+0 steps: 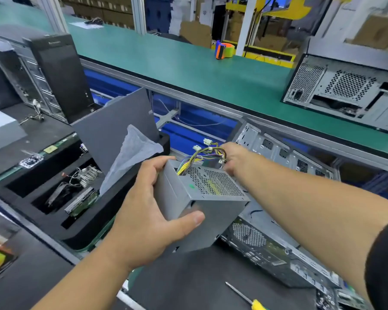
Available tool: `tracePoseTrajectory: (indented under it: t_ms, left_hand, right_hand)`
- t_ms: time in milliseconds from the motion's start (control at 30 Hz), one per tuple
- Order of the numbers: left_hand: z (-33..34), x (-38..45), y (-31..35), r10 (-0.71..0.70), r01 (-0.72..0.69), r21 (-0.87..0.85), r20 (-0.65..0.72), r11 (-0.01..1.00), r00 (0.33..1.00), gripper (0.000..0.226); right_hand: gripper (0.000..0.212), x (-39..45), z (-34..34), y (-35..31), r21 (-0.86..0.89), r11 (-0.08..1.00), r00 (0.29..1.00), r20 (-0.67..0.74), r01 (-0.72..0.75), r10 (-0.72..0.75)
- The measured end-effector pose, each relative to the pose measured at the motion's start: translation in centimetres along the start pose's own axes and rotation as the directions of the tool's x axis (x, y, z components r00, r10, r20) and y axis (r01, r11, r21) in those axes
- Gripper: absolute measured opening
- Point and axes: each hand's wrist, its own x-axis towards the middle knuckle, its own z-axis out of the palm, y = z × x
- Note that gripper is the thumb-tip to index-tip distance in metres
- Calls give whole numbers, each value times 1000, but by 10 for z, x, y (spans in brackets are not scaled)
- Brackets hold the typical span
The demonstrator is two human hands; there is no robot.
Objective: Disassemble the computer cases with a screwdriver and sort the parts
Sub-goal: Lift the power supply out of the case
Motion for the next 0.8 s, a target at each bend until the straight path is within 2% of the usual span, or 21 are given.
tracePoseTrajectory:
  t_ms: [67,133,267,400,600,700,800]
  left_hand:
    - [0,2,8,15,-15,-47,1,999,1000,85]
    - [-2,4,18,33,-32,-97,12,995,999,83]
    - [-8,9,36,71,-59,-221,48,973,996,89]
    - [-19,12,54,138,-111,-288,76,951,988,89]
    - [-23,15,62,169,-106,-402,125,909,978,87]
    - [-23,15,62,158,-88,-410,140,908,977,87]
    - [-24,15,59,127,-52,-411,157,910,979,86]
  right_hand:
    - [34,-15,-18,-25,27,996,992,-93,86,-84]
    - [36,-27,-37,-43,98,985,985,-116,143,-132]
    - [35,-46,-66,-55,200,966,985,-96,163,-146]
    - [36,-52,-91,-60,370,903,976,-93,217,-196]
    - [25,-73,-136,-71,653,707,957,-103,270,-270]
    - [6,-78,-155,-70,787,558,950,-107,262,-295]
    - [7,-81,-161,-59,863,402,924,-165,304,-344]
